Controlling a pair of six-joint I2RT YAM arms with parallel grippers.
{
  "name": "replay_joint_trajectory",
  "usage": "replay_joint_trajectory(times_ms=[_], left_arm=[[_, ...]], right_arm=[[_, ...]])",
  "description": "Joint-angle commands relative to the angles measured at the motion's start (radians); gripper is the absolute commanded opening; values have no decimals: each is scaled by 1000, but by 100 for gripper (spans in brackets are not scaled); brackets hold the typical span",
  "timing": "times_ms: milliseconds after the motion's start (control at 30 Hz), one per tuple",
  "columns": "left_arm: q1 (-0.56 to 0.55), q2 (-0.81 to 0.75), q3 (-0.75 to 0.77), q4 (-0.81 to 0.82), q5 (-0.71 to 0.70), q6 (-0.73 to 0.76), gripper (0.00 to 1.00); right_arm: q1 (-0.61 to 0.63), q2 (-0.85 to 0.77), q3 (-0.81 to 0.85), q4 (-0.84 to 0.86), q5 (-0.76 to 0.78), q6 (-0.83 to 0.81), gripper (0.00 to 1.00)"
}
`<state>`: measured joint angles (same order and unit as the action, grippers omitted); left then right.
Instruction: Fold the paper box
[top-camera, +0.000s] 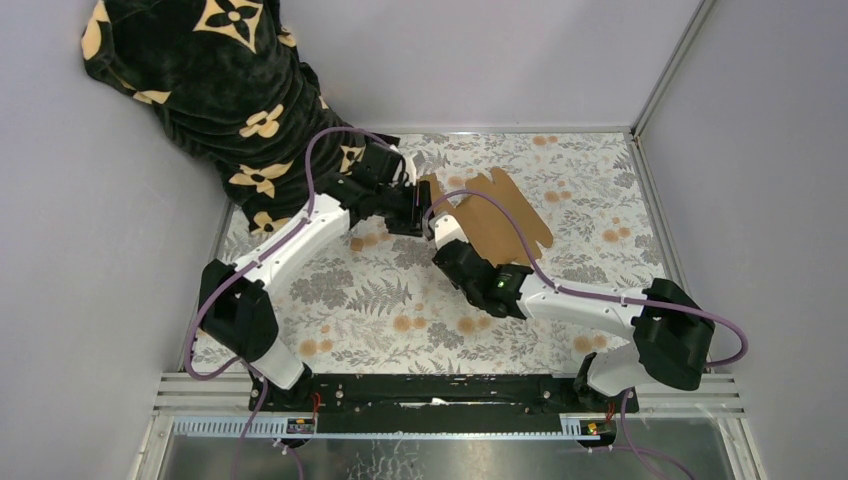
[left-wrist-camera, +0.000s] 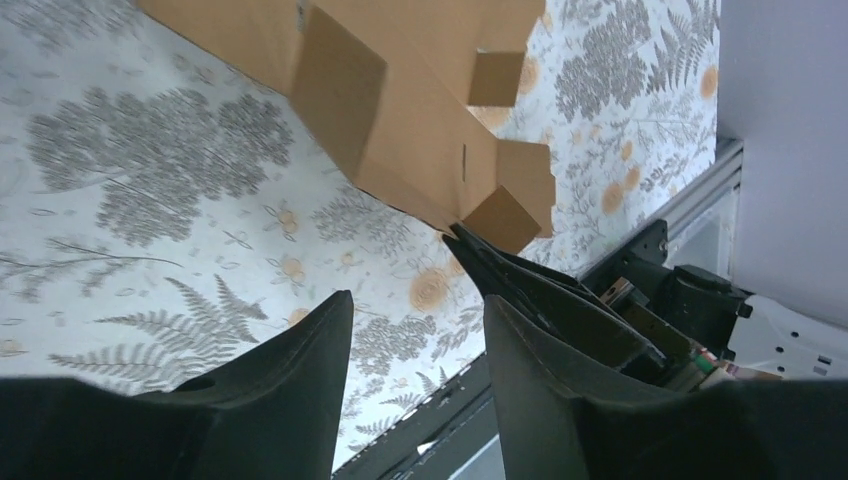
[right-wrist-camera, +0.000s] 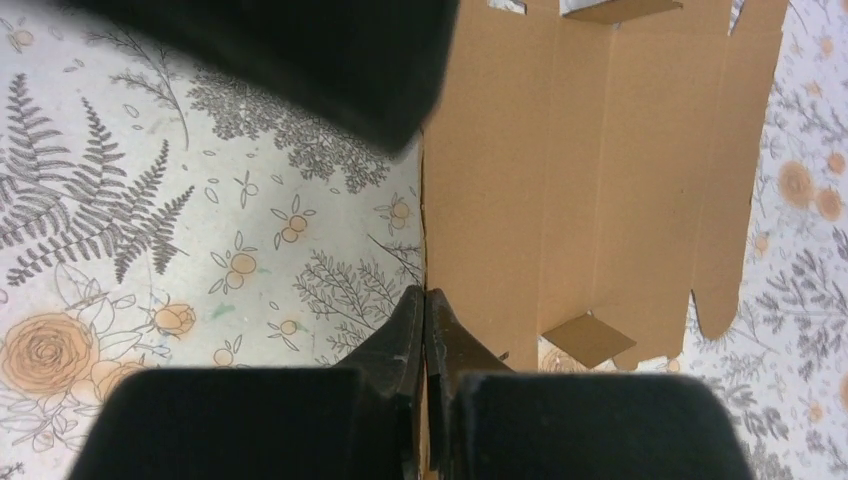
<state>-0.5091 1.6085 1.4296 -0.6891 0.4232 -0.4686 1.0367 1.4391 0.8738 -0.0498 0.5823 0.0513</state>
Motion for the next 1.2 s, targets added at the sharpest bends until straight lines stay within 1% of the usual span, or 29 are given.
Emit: replay_joint_trajectory(times_ms=[0, 200, 367, 533, 667, 800, 933, 1000, 1067, 1167], left_arm=[[-43, -42, -81, 153, 23, -103, 58], [-100, -44, -134, 194, -60, -139, 59], [-136, -18, -117, 194, -122, -153, 58], [-156, 0, -106, 207, -190, -182, 54], [-186, 7, -101, 221, -296, -220, 52], [-214, -20, -138, 293, -393, -275, 53], [-248, -51, -189, 371, -480, -320, 54], [-265, -62, -215, 409, -500, -338, 55], [-280, -53, -208, 409, -515, -342, 54], [-295, -36, -199, 399, -533, -344, 51]], right_arm=[[-4, -9, 61, -34, -36, 47, 0], [-4, 15, 90, -55, -38, 65, 0], [-4, 38, 122, -82, -19, 78, 0], [-4, 55, 147, -96, -2, 101, 0], [-4, 87, 211, -160, 10, 164, 0], [-4, 119, 284, -233, -14, 251, 0], [-4, 125, 331, -272, -54, 319, 0], [-4, 130, 351, -292, -69, 340, 0], [-4, 132, 365, -304, -76, 354, 0], [-4, 133, 384, -323, -78, 361, 0]])
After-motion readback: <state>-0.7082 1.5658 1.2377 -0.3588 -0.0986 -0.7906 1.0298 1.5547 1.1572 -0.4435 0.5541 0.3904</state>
